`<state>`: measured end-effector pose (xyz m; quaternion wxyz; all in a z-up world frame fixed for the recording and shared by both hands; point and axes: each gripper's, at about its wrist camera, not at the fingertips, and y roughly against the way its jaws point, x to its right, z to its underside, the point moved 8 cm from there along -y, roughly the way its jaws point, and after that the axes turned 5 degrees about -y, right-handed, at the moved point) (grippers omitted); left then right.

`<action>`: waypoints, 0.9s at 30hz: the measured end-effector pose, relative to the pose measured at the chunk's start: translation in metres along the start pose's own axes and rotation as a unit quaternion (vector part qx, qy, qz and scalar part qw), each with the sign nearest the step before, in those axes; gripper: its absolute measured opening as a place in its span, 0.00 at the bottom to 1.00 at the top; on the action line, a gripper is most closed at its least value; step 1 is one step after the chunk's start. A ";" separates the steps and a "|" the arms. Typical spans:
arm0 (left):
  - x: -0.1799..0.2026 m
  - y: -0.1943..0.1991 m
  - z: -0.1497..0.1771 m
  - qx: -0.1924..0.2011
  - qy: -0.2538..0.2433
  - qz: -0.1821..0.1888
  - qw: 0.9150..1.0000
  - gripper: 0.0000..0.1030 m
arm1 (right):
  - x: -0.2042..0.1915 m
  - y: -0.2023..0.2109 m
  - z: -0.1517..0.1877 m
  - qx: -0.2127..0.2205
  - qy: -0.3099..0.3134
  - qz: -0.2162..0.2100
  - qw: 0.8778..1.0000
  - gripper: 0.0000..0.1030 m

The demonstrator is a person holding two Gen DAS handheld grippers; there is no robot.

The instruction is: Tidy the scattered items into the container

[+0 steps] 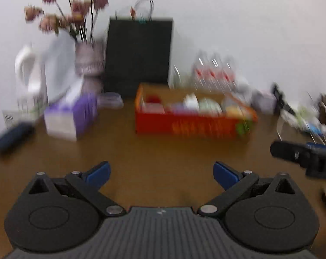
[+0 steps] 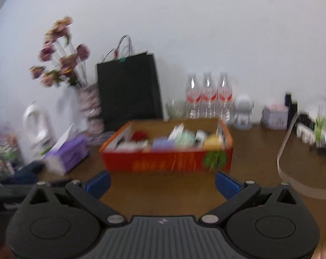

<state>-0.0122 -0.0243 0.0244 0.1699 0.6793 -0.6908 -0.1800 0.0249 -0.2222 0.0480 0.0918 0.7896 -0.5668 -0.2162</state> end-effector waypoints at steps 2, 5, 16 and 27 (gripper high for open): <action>-0.001 0.019 0.026 0.005 0.014 -0.005 1.000 1.00 | 0.004 0.022 0.033 -0.010 -0.011 0.005 1.000 1.00; 0.004 0.027 0.044 -0.008 0.000 -0.004 1.000 1.00 | 0.010 0.043 0.068 -0.018 -0.013 0.021 1.000 1.00; -0.007 -0.045 0.032 -0.058 -0.045 -0.019 0.997 1.00 | 0.028 -0.032 0.092 -0.110 -0.002 0.083 0.990 1.00; -0.014 -0.075 0.039 -0.098 -0.037 -0.013 0.994 1.00 | 0.016 -0.057 0.094 -0.130 0.034 0.091 0.987 1.00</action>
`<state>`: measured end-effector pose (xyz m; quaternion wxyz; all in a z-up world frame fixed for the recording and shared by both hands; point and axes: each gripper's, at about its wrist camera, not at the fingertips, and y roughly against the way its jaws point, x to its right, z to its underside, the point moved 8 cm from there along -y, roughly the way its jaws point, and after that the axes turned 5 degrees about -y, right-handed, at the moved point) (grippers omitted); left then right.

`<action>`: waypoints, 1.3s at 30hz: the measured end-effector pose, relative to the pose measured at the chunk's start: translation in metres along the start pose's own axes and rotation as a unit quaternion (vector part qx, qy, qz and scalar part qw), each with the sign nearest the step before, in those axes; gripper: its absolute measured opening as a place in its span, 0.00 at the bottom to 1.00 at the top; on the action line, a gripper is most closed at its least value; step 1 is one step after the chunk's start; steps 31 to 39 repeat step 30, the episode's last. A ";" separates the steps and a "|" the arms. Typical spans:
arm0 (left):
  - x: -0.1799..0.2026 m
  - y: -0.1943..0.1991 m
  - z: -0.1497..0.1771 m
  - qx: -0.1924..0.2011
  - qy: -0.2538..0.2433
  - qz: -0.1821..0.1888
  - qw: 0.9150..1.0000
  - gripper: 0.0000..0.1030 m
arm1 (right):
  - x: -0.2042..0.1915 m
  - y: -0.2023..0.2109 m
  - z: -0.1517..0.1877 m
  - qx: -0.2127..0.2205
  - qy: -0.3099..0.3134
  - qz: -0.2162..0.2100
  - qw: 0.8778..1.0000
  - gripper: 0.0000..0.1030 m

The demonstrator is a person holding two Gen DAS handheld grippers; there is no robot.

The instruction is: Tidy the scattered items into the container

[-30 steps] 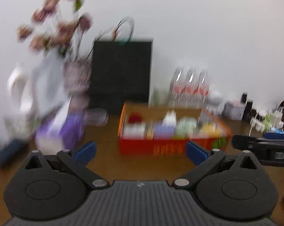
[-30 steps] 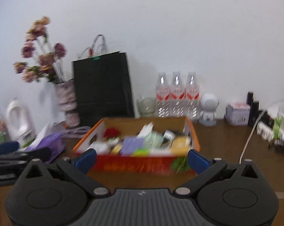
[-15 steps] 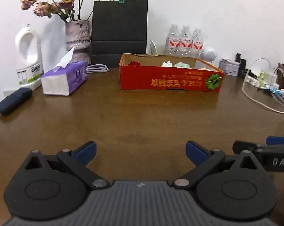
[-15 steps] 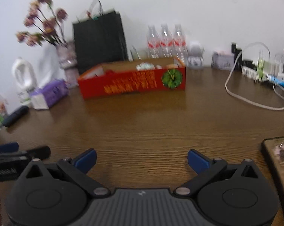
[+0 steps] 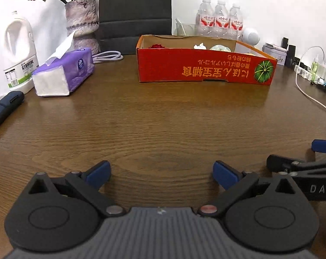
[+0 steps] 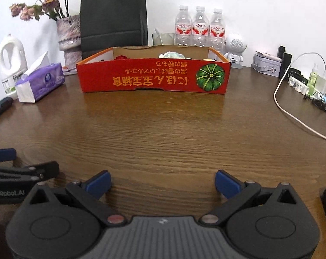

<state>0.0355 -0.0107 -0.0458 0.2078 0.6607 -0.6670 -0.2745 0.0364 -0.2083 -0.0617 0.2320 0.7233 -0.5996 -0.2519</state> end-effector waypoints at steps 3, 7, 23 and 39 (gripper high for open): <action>0.000 0.000 0.000 -0.001 0.002 0.001 1.000 1.00 | -0.001 -0.001 -0.001 -0.001 -0.002 0.002 1.000 1.00; 0.001 -0.001 0.000 -0.001 0.002 0.000 1.000 1.00 | 0.000 -0.002 -0.002 -0.002 -0.001 0.001 1.000 1.00; 0.001 0.000 0.000 -0.002 0.003 0.000 1.000 1.00 | 0.002 -0.003 -0.003 -0.002 -0.009 0.012 1.000 1.00; 0.002 0.000 0.000 -0.002 0.003 0.000 1.000 1.00 | 0.002 -0.003 -0.003 -0.002 -0.009 0.012 1.000 1.00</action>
